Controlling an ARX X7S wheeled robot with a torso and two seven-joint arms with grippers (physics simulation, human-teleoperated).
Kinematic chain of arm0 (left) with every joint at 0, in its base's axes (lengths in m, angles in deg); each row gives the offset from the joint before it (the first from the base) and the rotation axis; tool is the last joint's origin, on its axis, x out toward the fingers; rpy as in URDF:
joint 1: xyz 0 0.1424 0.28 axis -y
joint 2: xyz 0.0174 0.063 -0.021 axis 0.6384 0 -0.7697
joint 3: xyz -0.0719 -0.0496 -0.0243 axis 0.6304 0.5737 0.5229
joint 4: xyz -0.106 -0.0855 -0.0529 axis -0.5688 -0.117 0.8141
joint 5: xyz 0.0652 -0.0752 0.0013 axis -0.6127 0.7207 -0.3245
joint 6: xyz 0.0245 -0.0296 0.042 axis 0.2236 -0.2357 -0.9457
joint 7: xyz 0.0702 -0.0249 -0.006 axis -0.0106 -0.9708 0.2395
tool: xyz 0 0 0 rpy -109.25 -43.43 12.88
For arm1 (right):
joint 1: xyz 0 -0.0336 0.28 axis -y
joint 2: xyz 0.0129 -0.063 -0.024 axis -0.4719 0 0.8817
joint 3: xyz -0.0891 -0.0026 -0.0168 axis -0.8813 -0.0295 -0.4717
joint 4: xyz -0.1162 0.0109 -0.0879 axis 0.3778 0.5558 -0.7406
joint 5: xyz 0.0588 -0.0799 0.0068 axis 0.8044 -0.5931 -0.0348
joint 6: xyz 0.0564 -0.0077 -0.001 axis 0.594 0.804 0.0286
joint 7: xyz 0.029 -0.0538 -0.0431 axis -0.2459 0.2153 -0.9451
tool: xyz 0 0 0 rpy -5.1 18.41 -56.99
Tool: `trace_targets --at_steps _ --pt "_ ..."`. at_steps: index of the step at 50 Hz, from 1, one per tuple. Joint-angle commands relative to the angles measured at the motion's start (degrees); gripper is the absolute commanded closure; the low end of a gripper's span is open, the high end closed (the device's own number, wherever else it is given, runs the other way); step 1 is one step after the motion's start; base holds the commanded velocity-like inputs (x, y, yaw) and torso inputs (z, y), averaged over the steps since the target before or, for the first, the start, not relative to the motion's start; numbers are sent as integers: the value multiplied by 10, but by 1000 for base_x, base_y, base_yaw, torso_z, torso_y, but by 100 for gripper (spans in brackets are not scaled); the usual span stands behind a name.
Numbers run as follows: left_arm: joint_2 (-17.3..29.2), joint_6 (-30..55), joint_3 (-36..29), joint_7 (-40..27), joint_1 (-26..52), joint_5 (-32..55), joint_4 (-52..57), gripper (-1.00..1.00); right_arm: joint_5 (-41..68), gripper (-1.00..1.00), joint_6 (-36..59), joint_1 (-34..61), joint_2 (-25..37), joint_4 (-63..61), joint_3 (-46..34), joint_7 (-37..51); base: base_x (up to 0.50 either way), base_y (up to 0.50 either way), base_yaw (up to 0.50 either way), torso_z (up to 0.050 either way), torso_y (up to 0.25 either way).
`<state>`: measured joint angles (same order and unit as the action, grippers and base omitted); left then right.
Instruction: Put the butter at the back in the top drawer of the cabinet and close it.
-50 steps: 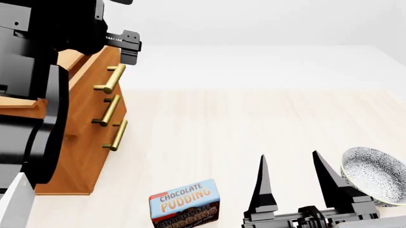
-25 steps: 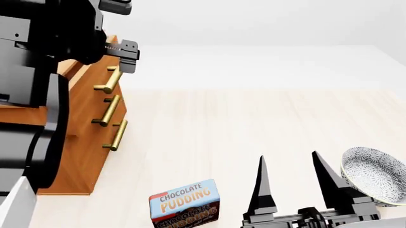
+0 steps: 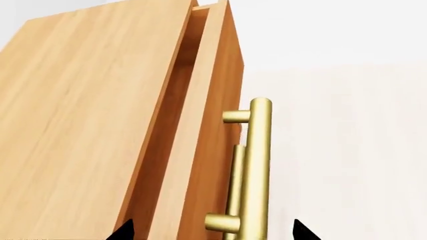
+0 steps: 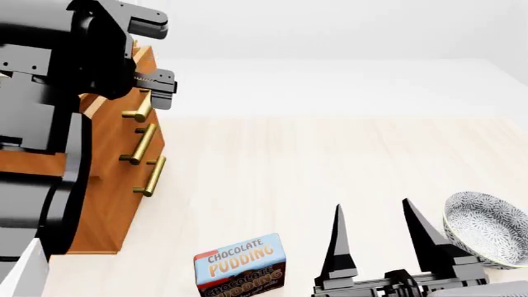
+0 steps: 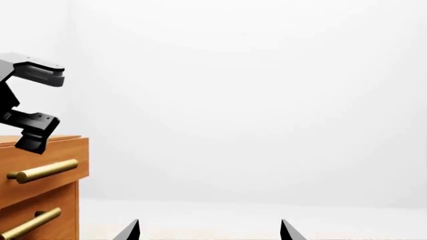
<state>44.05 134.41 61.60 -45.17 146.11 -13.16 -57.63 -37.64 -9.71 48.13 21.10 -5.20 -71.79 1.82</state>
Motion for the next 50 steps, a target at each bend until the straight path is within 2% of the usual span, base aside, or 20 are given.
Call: trace_targets --at_steps 1,35,38,43,50 --pt "5 -10 0 -5 -8 -1 -8 -100 0 -100 0 2 1 4 -4 2 0 0 0 0 0" --pt "-3 -17 11 -3 -67 26 15 -100 -2 -100 -5 2 6 7 -13 9 0 0 0 0 0" --pt "-7 -8 15 3 -74 36 30 -100 -2 -100 -5 2 7 6 -13 10 0 0 0 0 0" --pt "-24 32 59 -10 -78 61 64 -100 -3 -100 -4 2 7 5 -16 11 0 0 0 0 0" --pt "-35 59 58 -51 -84 127 104 -100 -5 -100 -2 1 9 1 -18 14 0 0 0 0 0"
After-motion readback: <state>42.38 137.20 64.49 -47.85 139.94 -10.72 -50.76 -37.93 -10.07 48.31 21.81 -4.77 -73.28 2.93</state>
